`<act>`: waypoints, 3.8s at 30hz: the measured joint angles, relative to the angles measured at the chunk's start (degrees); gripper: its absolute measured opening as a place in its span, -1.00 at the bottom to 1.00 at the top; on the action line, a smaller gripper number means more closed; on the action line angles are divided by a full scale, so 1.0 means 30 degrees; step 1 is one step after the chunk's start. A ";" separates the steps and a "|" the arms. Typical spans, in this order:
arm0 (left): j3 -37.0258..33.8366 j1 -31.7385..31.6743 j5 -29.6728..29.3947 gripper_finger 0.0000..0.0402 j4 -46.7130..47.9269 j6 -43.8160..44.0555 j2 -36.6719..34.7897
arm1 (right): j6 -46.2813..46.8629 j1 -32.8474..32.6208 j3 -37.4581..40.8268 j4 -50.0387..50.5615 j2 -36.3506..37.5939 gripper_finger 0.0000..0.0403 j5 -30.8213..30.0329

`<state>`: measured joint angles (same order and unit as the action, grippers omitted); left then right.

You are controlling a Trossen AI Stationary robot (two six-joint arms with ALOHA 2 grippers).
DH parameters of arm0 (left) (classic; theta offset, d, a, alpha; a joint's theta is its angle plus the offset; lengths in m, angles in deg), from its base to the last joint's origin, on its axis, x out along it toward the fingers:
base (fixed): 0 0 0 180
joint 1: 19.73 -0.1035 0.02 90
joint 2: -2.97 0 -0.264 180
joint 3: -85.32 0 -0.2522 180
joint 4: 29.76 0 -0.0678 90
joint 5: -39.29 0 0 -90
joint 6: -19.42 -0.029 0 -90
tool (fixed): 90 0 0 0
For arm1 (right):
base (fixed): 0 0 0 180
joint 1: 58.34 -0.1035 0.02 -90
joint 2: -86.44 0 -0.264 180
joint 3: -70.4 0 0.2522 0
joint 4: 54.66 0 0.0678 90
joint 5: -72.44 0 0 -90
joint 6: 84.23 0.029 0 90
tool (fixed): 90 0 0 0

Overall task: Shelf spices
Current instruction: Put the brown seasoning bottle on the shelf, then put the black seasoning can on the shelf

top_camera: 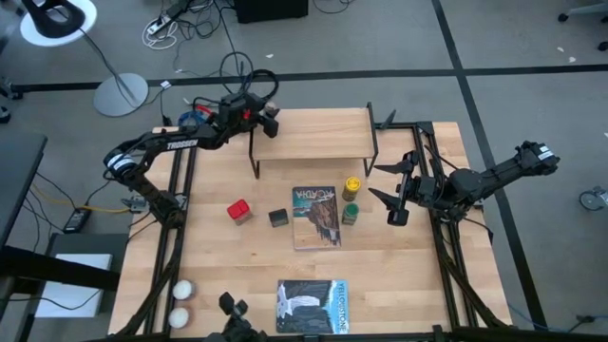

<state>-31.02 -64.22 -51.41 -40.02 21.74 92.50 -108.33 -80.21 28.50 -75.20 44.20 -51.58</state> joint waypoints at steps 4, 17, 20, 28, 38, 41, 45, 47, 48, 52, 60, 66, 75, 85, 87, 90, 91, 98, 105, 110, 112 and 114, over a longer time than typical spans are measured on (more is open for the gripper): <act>-0.0009 -0.0007 -0.0024 0.29 -0.0061 0.0245 0.0005 | 0.0000 0.0000 0.0000 -0.0102 0.0000 0.34 0.0000; -0.0067 0.0021 0.0717 0.26 -0.2519 0.0871 -0.0076 | 0.0000 0.0000 0.0000 -0.0120 0.0000 0.34 0.0004; -0.0067 0.0131 0.0956 0.26 -0.3374 0.0886 -0.0076 | -0.0009 0.0000 0.0000 -0.0117 0.0000 0.34 0.0002; -0.0060 0.0269 0.5050 0.24 -0.8655 0.3579 -0.0138 | -0.0174 0.0000 0.0000 -0.0120 0.0000 0.34 0.0004; 0.2005 0.2553 1.2157 -0.29 -1.2293 0.6174 -0.1970 | -0.0495 0.0300 0.0000 -0.0124 0.0007 0.34 0.0007; 0.2785 0.3776 1.2260 -0.55 -1.0613 0.4623 -0.2910 | -0.0495 0.0350 0.0000 -0.0117 0.0007 0.34 0.0007; 0.4122 0.5484 1.1322 -0.92 -0.4367 0.0983 -0.4034 | -0.0503 0.0350 0.0000 -0.0119 0.0007 0.34 0.0007; 0.4925 0.6563 0.9814 -0.96 -0.0332 -0.1108 -0.4379 | -0.0503 0.0350 0.0000 -0.0124 0.0007 0.34 0.0007; 0.5338 0.7199 0.8793 -0.96 0.1703 -0.2149 -0.4427 | -0.0506 0.0350 0.0000 -0.0124 0.0007 0.34 0.0007; 0.6700 0.9797 0.3830 -0.99 0.8509 -0.4874 -0.4306 | -0.0546 0.0350 0.0000 -0.0124 0.0007 0.34 0.0007; 0.6927 1.3375 -0.2368 -0.98 1.3926 -0.3401 -0.4067 | -0.0597 0.0350 0.0000 -0.0130 0.0007 0.34 0.0007; 0.6905 1.4497 -0.4559 -0.66 1.8099 -0.1252 -0.3027 | -0.0619 0.0350 0.0000 -0.0206 0.0007 0.34 0.0007; 0.6905 1.5219 -0.4398 0.22 2.0762 0.2065 -0.0418 | -0.0619 0.0350 0.0000 -0.0325 0.0007 0.34 0.0007; 0.6905 1.6395 -0.2898 0.49 2.2082 0.5291 0.0631 | -0.0656 0.0350 0.0000 -0.0325 0.0007 0.34 0.0011; 0.6905 1.6590 -0.3023 0.49 2.2541 0.5870 0.0624 | -0.0656 0.0350 0.0000 -0.0328 0.0007 0.34 0.0015; 0.6603 1.6857 -0.3325 0.49 2.3068 0.6518 0.0641 | -0.0663 0.0350 0.0000 -0.0328 0.0007 0.34 0.0015; 0.6411 1.6915 -0.3468 0.49 2.3142 0.6760 0.0664 | -0.0663 0.0350 0.0000 -0.0324 0.0007 0.34 0.0015; 0.5363 1.7063 -0.4391 0.49 2.2978 0.7457 0.0719 | -0.0584 0.0335 0.0000 -0.0402 0.0007 0.34 0.0244; 0.4308 1.7082 -0.3674 0.49 2.1252 0.7737 0.0711 | -0.0554 0.0335 0.0000 -0.0539 0.0007 0.34 0.0248; 0.3867 1.7078 -0.3495 0.47 2.0774 0.7825 0.0711 | -0.0546 0.0335 0.0000 -0.0529 0.0007 0.34 0.0248; 0.3867 1.7078 -0.3445 0.43 2.0579 0.7525 0.0711 | -0.0546 0.0335 0.0000 -0.0526 0.0007 0.34 0.0247; 0.3867 1.7078 -0.3422 0.36 2.0300 0.7153 0.0861 | -0.0546 0.0335 0.0000 -0.0532 0.0001 0.34 0.0248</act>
<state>-19.42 -12.99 -61.68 20.88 43.20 95.08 -109.97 -79.21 28.50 -76.80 44.21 -50.84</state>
